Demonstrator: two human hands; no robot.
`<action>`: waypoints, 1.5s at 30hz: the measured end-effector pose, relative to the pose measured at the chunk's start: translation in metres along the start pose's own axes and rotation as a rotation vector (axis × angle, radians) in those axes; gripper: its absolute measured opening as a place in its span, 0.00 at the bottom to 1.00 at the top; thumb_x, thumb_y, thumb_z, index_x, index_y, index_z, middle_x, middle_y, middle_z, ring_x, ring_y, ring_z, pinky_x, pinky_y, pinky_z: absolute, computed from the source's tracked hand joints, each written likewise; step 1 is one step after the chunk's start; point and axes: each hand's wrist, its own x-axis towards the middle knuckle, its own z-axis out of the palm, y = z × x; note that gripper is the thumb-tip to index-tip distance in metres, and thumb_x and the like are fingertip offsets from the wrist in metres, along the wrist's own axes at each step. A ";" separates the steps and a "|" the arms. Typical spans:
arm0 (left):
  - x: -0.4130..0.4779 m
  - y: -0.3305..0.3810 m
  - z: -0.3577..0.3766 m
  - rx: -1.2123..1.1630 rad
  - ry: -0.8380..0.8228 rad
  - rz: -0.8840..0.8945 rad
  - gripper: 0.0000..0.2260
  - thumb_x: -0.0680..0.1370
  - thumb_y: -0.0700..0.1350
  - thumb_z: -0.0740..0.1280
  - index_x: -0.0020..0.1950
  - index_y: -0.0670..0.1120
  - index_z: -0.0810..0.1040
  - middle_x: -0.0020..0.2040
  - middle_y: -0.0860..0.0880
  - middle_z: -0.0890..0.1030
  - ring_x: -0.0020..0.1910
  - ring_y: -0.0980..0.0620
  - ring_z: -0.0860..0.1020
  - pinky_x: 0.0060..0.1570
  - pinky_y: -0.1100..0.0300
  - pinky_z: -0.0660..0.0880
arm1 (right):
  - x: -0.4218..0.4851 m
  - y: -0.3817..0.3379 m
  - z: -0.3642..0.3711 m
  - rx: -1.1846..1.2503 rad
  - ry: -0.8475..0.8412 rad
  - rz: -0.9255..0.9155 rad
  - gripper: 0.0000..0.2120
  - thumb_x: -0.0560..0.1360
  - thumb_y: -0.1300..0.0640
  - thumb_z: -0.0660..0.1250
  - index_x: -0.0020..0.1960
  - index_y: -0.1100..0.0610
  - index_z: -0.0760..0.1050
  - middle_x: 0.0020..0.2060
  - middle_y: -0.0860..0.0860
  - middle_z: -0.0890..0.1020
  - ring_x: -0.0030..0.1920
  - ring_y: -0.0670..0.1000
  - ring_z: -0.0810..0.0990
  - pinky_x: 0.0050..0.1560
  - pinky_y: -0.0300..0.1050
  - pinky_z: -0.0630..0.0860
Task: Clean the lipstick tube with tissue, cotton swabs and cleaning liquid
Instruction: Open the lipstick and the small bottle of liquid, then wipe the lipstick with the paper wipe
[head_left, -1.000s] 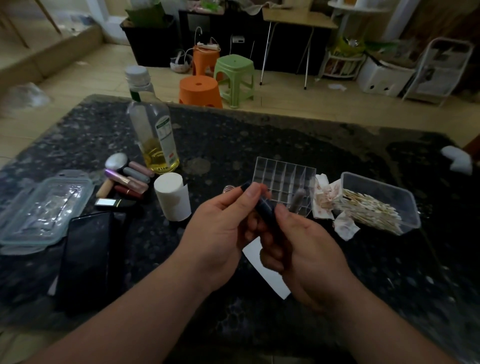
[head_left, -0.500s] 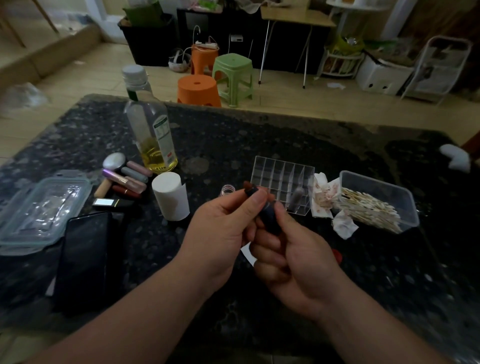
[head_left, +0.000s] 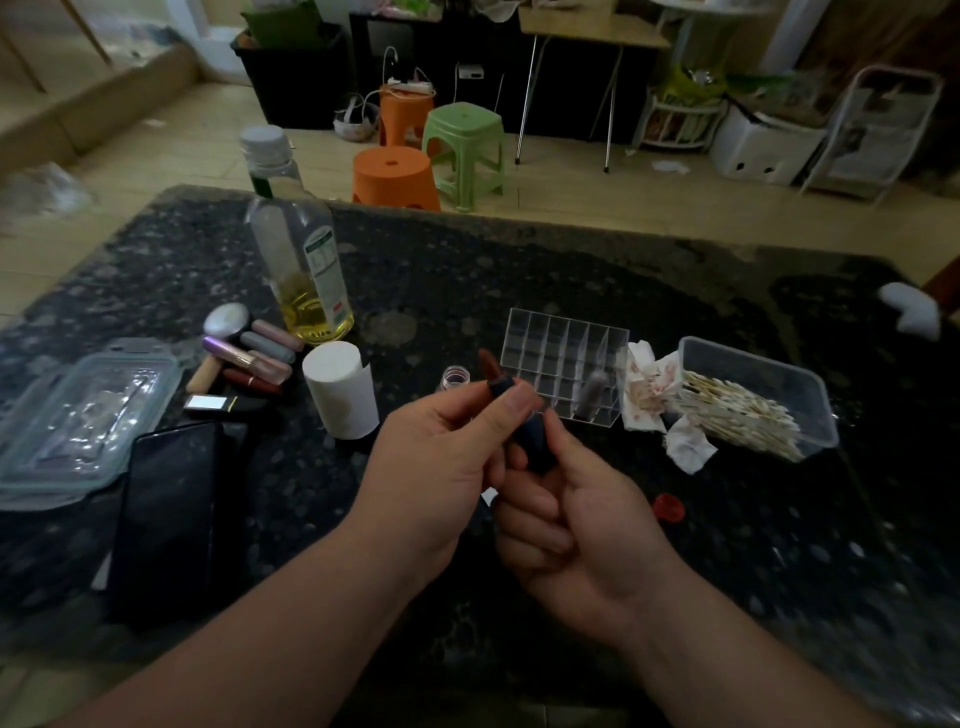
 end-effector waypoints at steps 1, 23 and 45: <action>0.000 0.000 0.000 0.008 -0.005 0.001 0.12 0.70 0.52 0.72 0.43 0.43 0.86 0.26 0.44 0.73 0.29 0.44 0.73 0.34 0.52 0.73 | 0.000 0.000 0.000 0.005 0.007 0.022 0.27 0.81 0.39 0.54 0.34 0.56 0.75 0.20 0.48 0.64 0.16 0.43 0.58 0.19 0.35 0.50; -0.002 -0.002 -0.035 0.355 0.024 -0.255 0.07 0.80 0.50 0.67 0.55 0.51 0.82 0.44 0.45 0.81 0.35 0.51 0.79 0.36 0.58 0.78 | 0.028 -0.047 -0.085 -1.745 0.766 0.035 0.12 0.74 0.47 0.68 0.53 0.54 0.76 0.49 0.51 0.80 0.49 0.53 0.79 0.50 0.49 0.79; -0.033 -0.003 -0.004 0.084 -0.239 -0.166 0.10 0.83 0.46 0.61 0.55 0.53 0.83 0.39 0.48 0.80 0.34 0.53 0.76 0.33 0.60 0.74 | -0.050 -0.002 0.006 -0.822 0.649 -0.508 0.05 0.72 0.61 0.75 0.45 0.53 0.80 0.38 0.49 0.86 0.40 0.45 0.84 0.38 0.36 0.78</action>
